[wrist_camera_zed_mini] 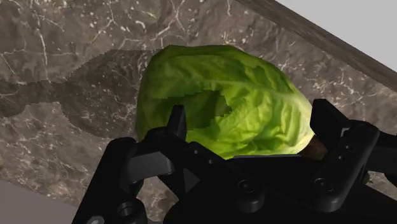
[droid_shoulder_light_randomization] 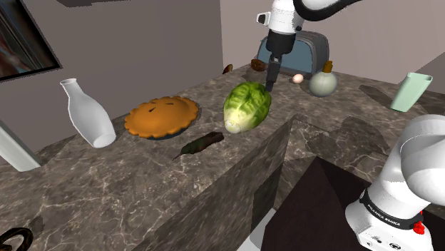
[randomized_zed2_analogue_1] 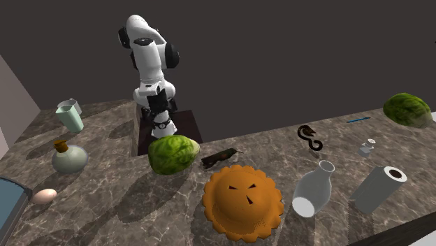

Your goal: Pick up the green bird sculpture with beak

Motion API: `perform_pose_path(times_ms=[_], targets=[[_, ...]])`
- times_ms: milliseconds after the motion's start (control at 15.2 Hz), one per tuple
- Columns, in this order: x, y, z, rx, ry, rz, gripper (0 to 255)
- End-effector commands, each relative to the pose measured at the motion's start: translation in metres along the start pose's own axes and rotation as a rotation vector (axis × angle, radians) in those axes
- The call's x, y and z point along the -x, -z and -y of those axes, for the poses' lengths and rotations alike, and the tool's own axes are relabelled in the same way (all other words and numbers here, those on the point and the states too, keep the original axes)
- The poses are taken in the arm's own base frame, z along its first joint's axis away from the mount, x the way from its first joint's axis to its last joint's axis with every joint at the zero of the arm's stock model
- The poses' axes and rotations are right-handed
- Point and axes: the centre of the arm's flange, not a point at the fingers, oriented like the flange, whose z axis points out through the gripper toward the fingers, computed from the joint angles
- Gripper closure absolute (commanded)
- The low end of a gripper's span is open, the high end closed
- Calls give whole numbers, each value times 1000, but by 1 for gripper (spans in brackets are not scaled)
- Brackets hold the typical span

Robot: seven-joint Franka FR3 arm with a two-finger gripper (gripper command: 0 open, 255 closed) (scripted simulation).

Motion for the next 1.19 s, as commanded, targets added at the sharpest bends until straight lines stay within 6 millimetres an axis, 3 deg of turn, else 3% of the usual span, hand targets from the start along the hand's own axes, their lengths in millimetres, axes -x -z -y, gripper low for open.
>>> perform_pose_path(times_ms=[0, 528, 1122], targets=[[-21, -14, 3, -10, 84, -14, 0], [-94, -70, 37, -54, 409, -63, 0], [-161, -128, 103, -104, 774, -117, 0]])
